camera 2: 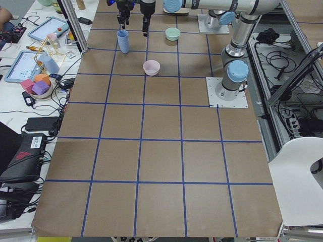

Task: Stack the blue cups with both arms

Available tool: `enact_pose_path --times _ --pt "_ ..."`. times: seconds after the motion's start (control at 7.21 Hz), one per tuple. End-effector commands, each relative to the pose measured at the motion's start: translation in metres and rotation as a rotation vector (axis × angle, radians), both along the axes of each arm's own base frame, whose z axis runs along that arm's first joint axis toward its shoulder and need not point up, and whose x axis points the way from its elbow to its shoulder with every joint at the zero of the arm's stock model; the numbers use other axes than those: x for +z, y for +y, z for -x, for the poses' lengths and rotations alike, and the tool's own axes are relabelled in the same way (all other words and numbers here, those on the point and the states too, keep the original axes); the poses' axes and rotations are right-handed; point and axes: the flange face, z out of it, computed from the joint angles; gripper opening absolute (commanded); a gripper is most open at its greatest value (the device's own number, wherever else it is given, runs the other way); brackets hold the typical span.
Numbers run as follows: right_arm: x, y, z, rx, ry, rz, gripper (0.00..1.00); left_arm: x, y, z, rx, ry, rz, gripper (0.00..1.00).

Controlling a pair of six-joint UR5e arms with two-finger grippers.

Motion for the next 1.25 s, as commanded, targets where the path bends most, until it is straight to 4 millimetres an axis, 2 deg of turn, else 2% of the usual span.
enact_pose_path --times 0.0,0.14,0.28,0.42,0.69,0.83,0.97,1.11 --pt "0.029 -0.013 0.055 0.096 0.053 -0.028 1.0 0.001 0.0 0.0 0.0 0.0 0.001 1.0" --pt "0.059 -0.006 0.122 0.295 0.146 -0.07 1.0 0.001 0.0 0.0 0.0 0.0 0.001 1.0" --pt "0.093 0.013 0.171 0.367 0.145 -0.064 1.0 0.001 0.0 0.0 0.0 0.0 0.0 1.0" --pt "0.11 0.037 0.197 0.375 0.142 -0.063 1.0 0.001 0.0 0.0 0.0 0.0 0.0 1.0" --pt "0.131 0.135 0.193 0.404 0.147 0.002 1.0 0.001 0.0 0.0 0.0 0.0 0.001 1.0" --pt "0.135 0.174 0.188 0.396 0.163 0.074 1.0 0.0 0.0 0.0 0.0 0.0 0.0 1.0" --pt "0.134 0.194 0.186 0.398 0.16 0.083 1.0 0.0 -0.001 0.0 0.0 0.0 0.0 1.0" --pt "0.136 0.194 0.183 0.408 0.127 0.096 1.0 0.0 0.0 0.0 0.0 0.0 0.0 1.0"
